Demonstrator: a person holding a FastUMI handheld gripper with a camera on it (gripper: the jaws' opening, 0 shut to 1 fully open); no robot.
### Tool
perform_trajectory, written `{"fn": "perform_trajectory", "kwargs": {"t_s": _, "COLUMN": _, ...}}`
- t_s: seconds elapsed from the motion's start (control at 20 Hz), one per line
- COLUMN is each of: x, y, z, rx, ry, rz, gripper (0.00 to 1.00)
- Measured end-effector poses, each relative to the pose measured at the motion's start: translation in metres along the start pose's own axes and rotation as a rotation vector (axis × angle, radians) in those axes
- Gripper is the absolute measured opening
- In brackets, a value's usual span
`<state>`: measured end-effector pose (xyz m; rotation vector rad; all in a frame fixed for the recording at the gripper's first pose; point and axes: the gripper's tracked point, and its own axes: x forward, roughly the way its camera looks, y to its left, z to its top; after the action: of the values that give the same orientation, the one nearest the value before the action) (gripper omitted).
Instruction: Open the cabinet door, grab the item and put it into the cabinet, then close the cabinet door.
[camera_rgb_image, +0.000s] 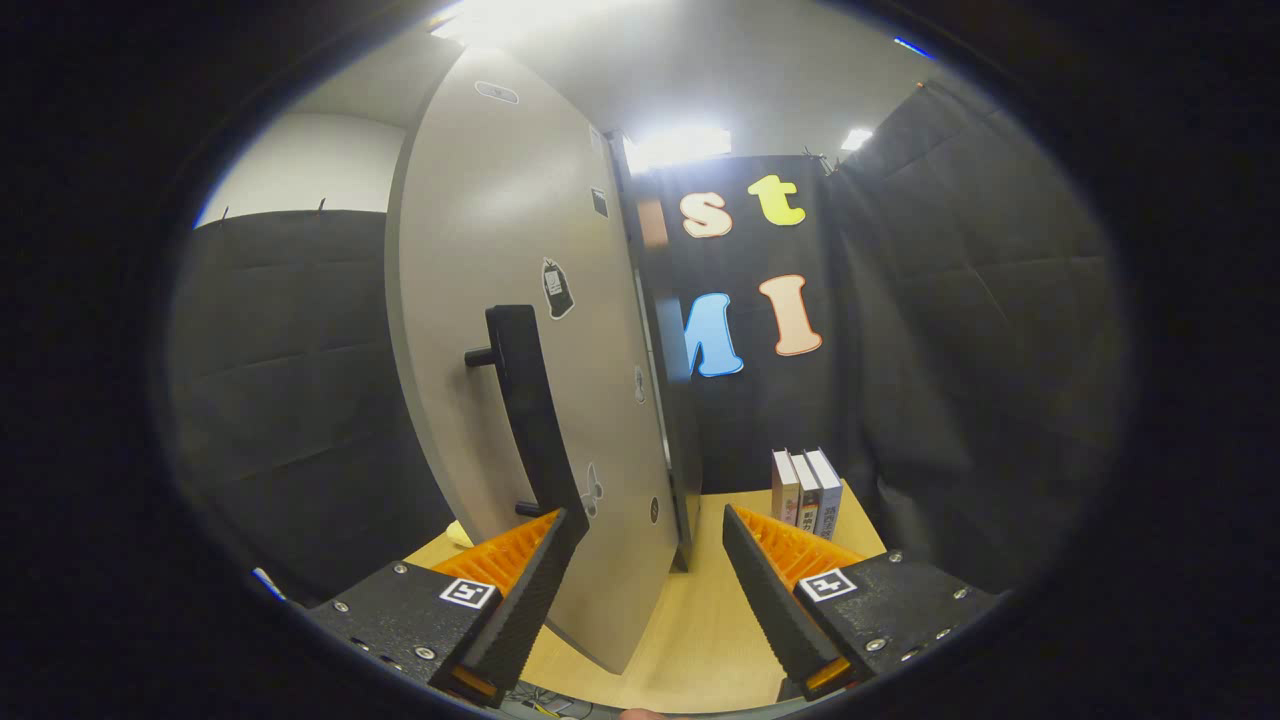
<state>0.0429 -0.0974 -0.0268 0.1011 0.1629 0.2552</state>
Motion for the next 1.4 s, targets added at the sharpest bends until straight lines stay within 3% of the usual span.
{"fn": "perform_trajectory", "kwargs": {"t_s": 0.45, "x": 0.025, "y": 0.067, "z": -0.01, "rx": 0.002, "ry": 0.006, "rz": 0.039, "gripper": 0.94}}
{"fn": "perform_trajectory", "kwargs": {"t_s": 0.6, "x": 0.036, "y": 0.076, "z": -0.015, "rx": 0.005, "ry": 0.011, "rz": 0.016, "gripper": 0.94}}
{"fn": "perform_trajectory", "kwargs": {"t_s": 1.05, "x": 0.07, "y": 0.11, "z": -0.019, "rx": 0.11, "ry": 0.013, "rz": 0.01, "gripper": 0.94}}
{"fn": "perform_trajectory", "kwargs": {"t_s": 1.4, "x": 0.095, "y": 0.14, "z": -0.023, "rx": 0.021, "ry": 0.014, "rz": -0.012, "gripper": 0.95}}
